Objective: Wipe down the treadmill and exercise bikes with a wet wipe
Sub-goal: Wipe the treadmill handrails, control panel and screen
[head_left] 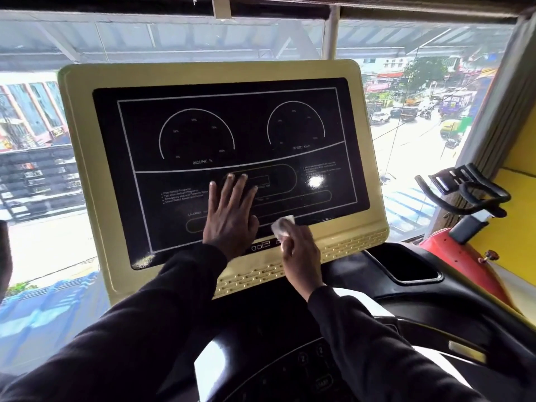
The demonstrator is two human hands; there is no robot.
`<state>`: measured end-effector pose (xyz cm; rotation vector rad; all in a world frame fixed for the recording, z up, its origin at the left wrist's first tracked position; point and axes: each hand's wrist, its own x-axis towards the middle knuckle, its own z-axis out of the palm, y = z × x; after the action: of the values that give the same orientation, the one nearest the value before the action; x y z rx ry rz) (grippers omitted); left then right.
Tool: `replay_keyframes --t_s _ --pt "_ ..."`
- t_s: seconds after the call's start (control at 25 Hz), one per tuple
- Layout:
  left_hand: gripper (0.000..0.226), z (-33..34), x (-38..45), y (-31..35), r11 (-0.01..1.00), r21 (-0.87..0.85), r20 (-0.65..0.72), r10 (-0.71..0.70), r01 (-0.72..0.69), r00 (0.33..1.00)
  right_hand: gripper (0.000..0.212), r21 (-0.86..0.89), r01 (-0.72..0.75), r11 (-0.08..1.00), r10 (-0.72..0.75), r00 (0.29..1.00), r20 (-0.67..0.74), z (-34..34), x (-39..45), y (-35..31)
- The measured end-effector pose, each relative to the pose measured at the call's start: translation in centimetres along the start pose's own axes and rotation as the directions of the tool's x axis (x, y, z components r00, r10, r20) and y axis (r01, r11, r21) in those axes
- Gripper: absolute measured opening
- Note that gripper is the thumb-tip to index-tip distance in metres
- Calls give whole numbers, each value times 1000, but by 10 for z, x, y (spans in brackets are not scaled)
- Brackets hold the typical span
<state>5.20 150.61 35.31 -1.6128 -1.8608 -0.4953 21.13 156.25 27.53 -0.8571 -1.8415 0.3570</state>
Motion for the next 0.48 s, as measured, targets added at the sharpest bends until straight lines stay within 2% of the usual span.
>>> replay_keyframes --t_s 0.04,0.08,0.12,0.16,0.24,0.28,0.36,0.4,0.48 --pt "64 7 -8 7 999 37 19 12 -13 1000 29 24 -138 990 139 989 -45 -1 -1 -1" --pt "65 13 -14 10 997 81 28 12 -15 1000 23 40 -188 981 189 981 -40 1 -4 -5" --pt "66 17 -16 11 993 120 26 9 -12 1000 17 30 -128 991 128 992 -2 6 -11 -10" --pt "67 18 -16 11 990 144 22 5 -9 1000 15 -3 0 1000 1 998 58 10 -20 -13" --pt "68 18 -14 11 987 159 21 3 -7 1000 15 -34 183 983 -176 973 152 10 -30 -5" --pt "68 18 -14 11 987 160 23 4 -7 1000 15 -35 162 986 -156 978 139 8 -28 1" --pt "68 19 -16 12 988 155 26 -1 -3 1000 11 -32 -44 998 46 998 53 3 -26 7" --pt "68 19 -17 13 988 155 23 -3 0 1000 10 -25 -99 995 100 994 48 2 -28 5" --pt "68 19 -18 14 988 153 18 -7 4 1000 13 -14 6 1000 -4 991 136 3 -37 -3"
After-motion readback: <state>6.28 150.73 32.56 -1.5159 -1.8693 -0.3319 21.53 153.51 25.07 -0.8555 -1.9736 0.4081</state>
